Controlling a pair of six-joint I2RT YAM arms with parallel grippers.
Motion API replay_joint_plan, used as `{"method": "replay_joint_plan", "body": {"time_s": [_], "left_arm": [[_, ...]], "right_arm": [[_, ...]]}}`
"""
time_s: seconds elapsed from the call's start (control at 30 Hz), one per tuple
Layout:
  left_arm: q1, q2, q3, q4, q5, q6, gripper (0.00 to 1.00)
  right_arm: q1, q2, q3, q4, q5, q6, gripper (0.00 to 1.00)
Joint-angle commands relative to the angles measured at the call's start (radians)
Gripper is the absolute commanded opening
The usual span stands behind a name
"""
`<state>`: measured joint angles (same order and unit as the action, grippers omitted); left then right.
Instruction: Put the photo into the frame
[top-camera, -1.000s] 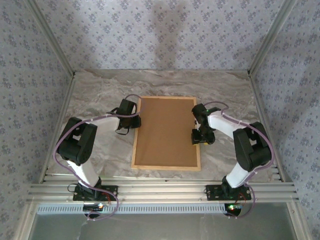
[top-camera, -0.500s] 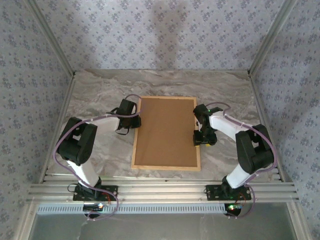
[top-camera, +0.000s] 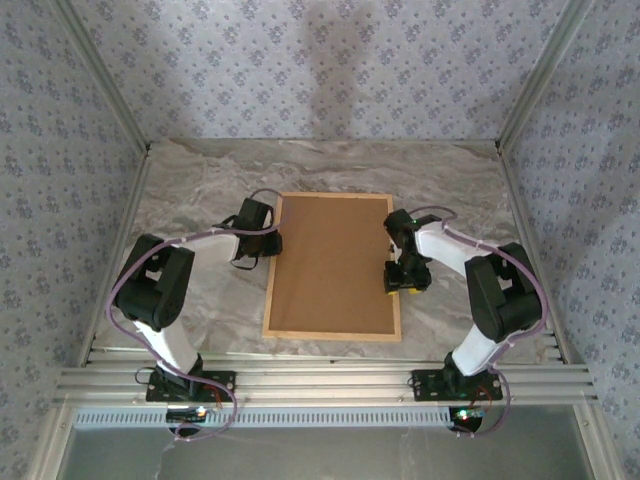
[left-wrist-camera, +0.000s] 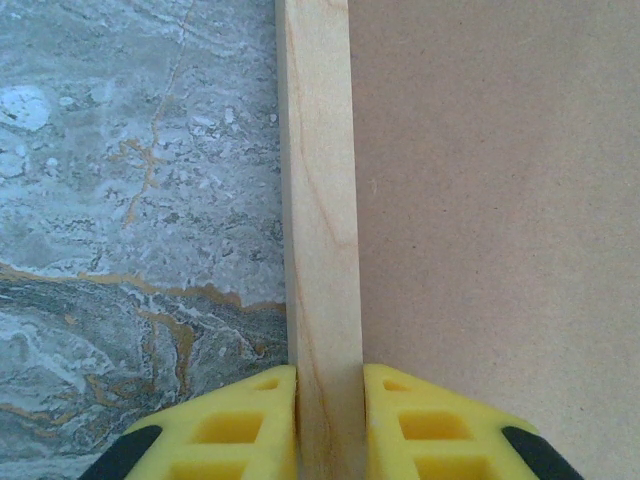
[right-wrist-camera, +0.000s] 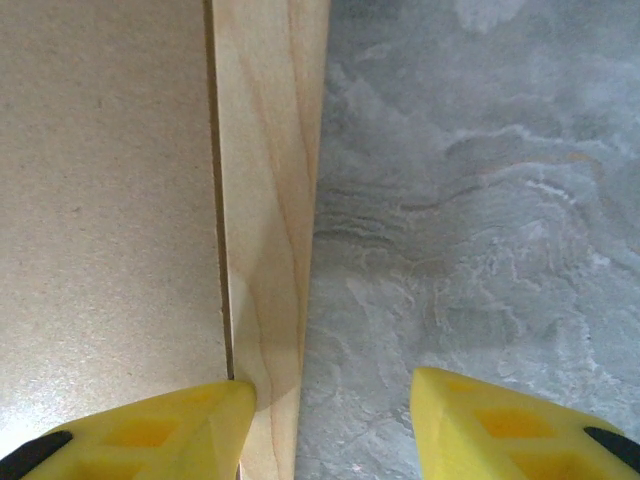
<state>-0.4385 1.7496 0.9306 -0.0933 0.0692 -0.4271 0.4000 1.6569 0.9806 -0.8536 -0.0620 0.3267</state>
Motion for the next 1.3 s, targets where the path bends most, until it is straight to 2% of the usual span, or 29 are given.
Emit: {"method": "replay_joint_plan", "body": {"time_s": [0.0, 0.47, 0.87, 1.07, 1.27], "left_arm": [[-0.006, 0.050, -0.043, -0.093, -0.010, 0.021, 0.21], [-0.019, 0.034, -0.065, -0.084, -0.005, 0.008, 0.21], [-0.024, 0.027, -0.079, -0.078, -0.005, 0.004, 0.21], [-0.025, 0.027, -0.079, -0.080, -0.004, 0.004, 0.21], [-0.025, 0.024, -0.079, -0.090, -0.012, 0.005, 0.21]], "right_arm": [[0.026, 0.058, -0.027, 0.094, -0.065, 0.042, 0.50], [0.032, 0.101, -0.033, 0.183, -0.124, 0.132, 0.49], [0.058, 0.124, -0.033, 0.212, -0.113, 0.145, 0.48], [0.067, 0.124, -0.014, 0.181, -0.083, 0.104, 0.48], [0.051, 0.027, 0.095, 0.023, 0.018, 0.029, 0.49]]}}
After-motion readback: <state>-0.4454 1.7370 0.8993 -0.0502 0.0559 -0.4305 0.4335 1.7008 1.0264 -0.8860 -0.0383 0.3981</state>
